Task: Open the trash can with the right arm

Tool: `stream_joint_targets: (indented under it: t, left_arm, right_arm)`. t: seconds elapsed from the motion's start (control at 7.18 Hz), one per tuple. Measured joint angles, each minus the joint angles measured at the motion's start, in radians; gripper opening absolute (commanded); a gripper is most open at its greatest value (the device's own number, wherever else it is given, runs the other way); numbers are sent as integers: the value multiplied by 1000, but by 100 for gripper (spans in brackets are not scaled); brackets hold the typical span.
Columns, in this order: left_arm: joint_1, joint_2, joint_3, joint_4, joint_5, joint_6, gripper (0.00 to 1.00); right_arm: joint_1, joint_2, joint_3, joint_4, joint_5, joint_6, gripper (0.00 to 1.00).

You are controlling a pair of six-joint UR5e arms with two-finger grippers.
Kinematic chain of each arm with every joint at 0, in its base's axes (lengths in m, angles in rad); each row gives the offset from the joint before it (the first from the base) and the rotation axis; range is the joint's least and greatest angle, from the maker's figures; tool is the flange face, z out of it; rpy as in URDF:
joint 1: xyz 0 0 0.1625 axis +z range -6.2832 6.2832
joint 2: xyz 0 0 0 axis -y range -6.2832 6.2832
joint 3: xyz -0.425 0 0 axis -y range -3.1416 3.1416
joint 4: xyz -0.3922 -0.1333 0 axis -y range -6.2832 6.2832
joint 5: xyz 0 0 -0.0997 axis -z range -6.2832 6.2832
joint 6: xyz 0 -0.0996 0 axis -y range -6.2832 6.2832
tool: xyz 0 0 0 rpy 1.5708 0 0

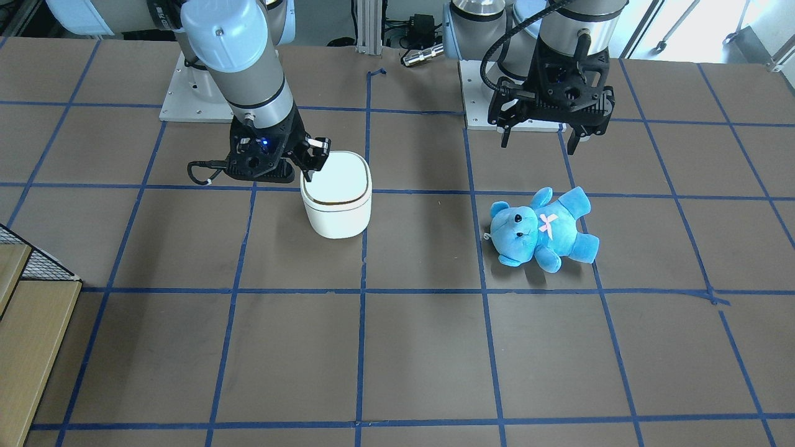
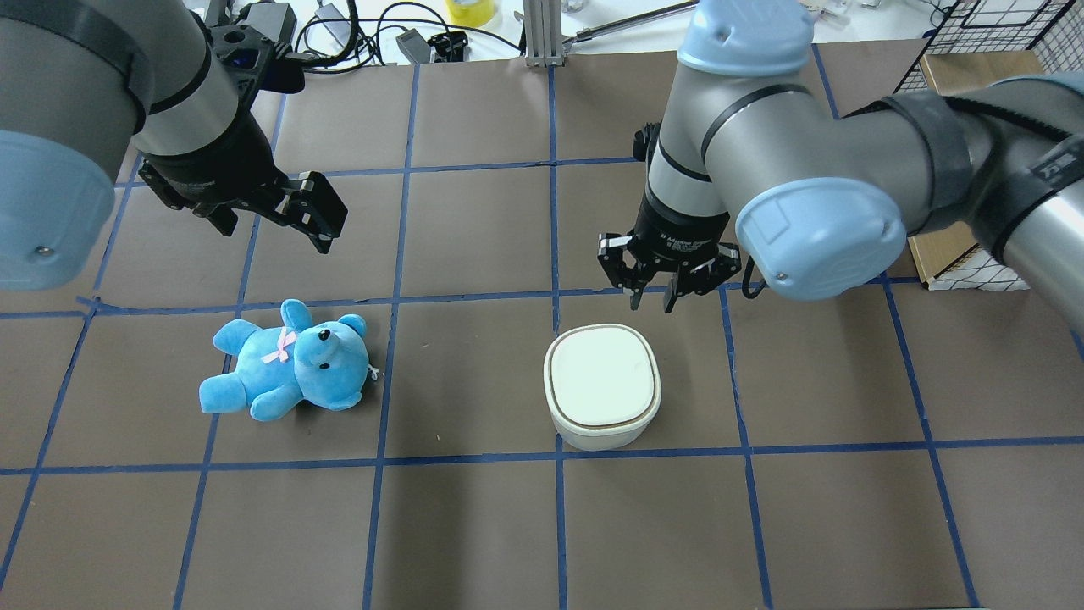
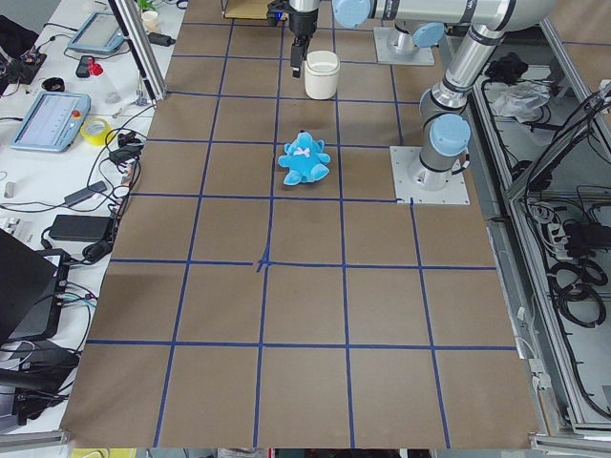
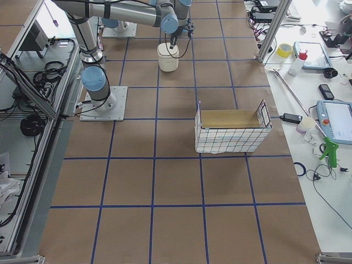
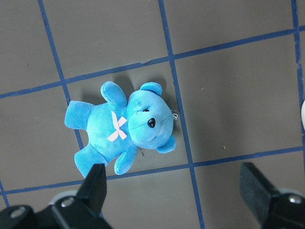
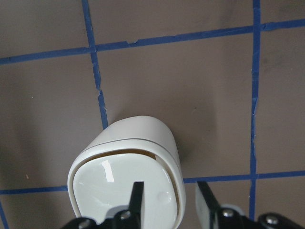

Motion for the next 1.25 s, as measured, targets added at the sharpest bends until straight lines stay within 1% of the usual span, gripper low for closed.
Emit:
stream_joint_targets:
  t: [0.14, 0.28, 0.56, 0.7, 0.97, 1.25]
  left_arm:
    - [0, 0, 0, 0, 0, 0, 100]
    - [0, 0, 0, 0, 0, 0, 100]
    - [0, 0, 0, 0, 0, 0, 100]
    - [0, 0, 0, 0, 0, 0, 100]
    - [0, 0, 0, 0, 0, 0, 100]
    - [0, 0, 0, 0, 0, 0, 100]
  right_arm:
    - [-11, -3, -35, 17, -32, -43, 100]
    - [-39, -11, -60, 39, -45, -106, 100]
    - [-145, -52, -86, 85, -51, -258, 100]
    - [-186, -76, -90, 93, -53, -301, 100]
    - [-225, -96, -89, 98, -56, -324, 100]
    - [-236, -104, -88, 107, -62, -325, 100]
